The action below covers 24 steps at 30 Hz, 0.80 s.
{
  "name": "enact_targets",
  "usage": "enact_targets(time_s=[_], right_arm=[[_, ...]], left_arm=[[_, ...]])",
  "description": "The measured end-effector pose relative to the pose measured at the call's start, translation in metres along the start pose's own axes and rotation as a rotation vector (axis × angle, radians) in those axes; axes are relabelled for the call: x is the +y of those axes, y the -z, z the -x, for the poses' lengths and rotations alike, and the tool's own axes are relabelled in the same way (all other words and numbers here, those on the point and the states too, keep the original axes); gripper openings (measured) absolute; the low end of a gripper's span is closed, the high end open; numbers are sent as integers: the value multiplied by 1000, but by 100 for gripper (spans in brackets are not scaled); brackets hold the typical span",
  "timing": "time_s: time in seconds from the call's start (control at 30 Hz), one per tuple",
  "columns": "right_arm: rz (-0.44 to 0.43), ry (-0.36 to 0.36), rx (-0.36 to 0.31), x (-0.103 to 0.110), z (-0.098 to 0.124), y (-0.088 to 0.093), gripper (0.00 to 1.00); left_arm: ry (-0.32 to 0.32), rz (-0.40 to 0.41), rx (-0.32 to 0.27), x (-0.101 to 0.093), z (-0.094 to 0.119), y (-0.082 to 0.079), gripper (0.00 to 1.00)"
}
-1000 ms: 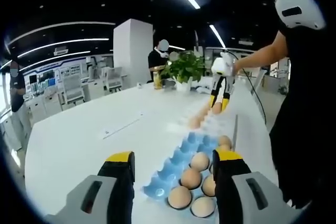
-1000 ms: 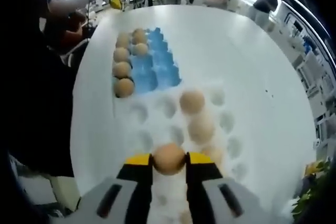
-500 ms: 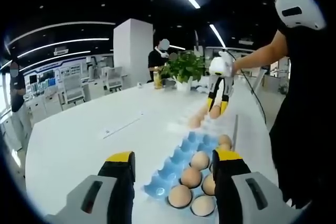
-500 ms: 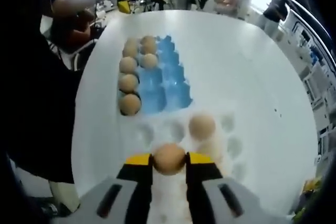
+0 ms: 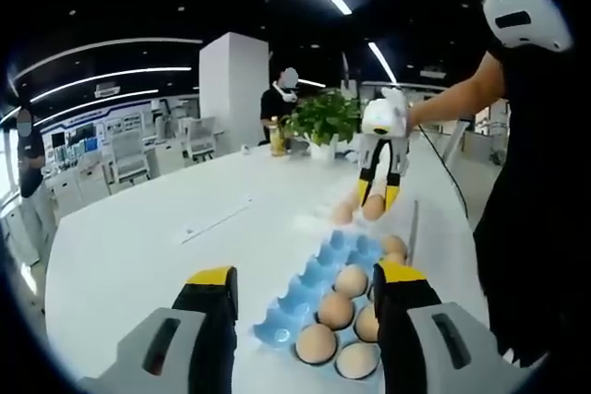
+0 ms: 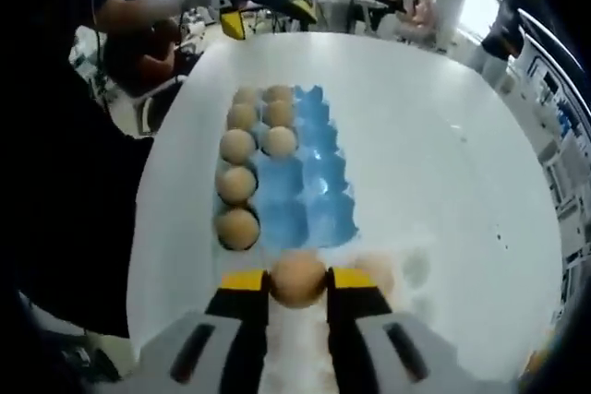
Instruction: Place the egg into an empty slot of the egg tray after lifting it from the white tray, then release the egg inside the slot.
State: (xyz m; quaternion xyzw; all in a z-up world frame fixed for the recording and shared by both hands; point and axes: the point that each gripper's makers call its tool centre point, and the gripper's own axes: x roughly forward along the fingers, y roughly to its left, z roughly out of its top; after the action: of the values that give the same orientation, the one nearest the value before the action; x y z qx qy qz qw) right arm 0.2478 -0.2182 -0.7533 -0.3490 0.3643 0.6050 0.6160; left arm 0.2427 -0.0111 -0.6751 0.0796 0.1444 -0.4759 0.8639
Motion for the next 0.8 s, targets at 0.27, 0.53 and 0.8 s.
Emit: enact_targets(time_s=[0.27,0.53,0.8], right_arm=[[36,-23,-21,2,-12,-20,24],[79,-52,-53,10,-27,-44,24],[98,-82,-70,14,-41,-62,24]], left_arm=[[-2,-1,0,1,1,0,60],[-1,-2,-1,2,1,1,60],[-2,-4,1,3,1,2,60]])
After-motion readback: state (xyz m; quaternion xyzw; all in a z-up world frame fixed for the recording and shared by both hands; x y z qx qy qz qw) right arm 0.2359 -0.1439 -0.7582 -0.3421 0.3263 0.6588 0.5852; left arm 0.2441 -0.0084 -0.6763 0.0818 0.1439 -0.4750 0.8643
